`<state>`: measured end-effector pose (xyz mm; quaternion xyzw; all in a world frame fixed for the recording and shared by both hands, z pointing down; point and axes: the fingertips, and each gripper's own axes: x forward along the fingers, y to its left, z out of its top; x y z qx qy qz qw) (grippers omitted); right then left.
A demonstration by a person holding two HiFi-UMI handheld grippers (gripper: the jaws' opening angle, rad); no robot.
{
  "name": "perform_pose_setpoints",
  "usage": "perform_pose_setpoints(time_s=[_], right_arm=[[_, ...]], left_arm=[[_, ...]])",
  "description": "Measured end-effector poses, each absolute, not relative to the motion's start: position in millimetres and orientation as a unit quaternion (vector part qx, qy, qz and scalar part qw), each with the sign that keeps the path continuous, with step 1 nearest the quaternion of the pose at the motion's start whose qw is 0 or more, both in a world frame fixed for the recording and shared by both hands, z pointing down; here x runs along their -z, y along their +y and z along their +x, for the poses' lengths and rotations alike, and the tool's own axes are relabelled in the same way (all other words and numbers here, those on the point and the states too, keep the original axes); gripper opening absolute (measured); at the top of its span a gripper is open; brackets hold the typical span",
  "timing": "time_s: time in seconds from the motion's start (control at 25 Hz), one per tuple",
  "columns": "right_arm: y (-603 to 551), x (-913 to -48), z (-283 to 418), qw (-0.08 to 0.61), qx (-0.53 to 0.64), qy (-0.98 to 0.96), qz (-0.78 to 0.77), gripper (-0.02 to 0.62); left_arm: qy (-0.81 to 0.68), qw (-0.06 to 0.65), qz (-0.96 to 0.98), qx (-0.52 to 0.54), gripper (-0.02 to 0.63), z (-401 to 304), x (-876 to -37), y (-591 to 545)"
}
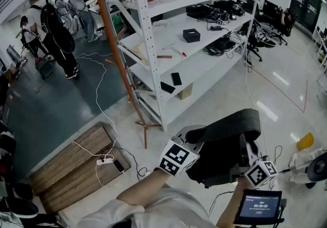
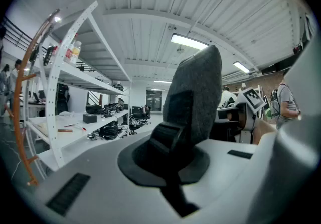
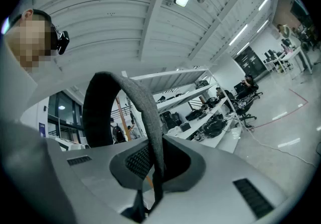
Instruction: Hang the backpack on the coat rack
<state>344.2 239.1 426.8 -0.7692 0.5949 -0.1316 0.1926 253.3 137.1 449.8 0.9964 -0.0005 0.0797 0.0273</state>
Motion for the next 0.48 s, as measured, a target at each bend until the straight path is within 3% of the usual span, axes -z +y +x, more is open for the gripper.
perform_pose_setpoints(time_s=[0.48], right_arm=[[11, -402, 250, 0.174, 0.151, 0.698, -0.678, 0.038]], left_arm=[[-0.143, 0.048, 0.988, -0.015, 0.005, 134, -421, -66]])
